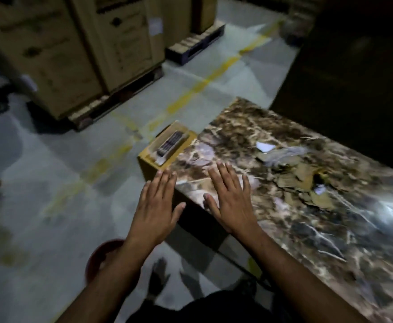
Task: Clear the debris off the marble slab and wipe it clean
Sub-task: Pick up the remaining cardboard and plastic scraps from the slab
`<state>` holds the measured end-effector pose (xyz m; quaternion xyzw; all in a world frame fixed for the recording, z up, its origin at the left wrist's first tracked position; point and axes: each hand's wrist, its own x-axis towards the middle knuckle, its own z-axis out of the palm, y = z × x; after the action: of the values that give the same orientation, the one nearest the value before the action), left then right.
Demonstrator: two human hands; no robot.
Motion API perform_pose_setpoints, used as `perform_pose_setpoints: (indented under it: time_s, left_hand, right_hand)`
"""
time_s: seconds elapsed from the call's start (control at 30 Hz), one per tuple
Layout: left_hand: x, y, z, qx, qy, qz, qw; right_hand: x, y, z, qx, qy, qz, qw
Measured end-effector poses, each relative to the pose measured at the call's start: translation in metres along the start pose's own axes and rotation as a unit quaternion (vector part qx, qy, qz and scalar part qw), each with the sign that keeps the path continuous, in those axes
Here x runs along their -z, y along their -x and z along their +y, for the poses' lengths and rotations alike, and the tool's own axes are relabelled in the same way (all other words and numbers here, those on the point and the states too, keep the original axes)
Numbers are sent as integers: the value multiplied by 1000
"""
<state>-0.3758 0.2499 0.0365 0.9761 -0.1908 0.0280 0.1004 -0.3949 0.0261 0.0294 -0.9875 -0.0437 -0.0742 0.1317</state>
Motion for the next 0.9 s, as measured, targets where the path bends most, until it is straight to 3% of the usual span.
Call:
perform_pose_setpoints:
  time_s: [0.33,0.5,0.67,0.9]
  left_hand:
    - [-105,-94,186,-159,-11,-112,981]
    - [-138,-109,207,-116,-9,-198,973]
    - [-151,-142,208,-147,8,-241,959]
    - [-159,-222,203,-276,80,-235,929]
  right_hand:
    - [37,74,231,-177,-44,-20,983]
    - [31,84,310,-286,-60,-93,952]
    - [13,57,342,-436,-98,-148,882]
    - [2,29,323,-439,-141,-121,879]
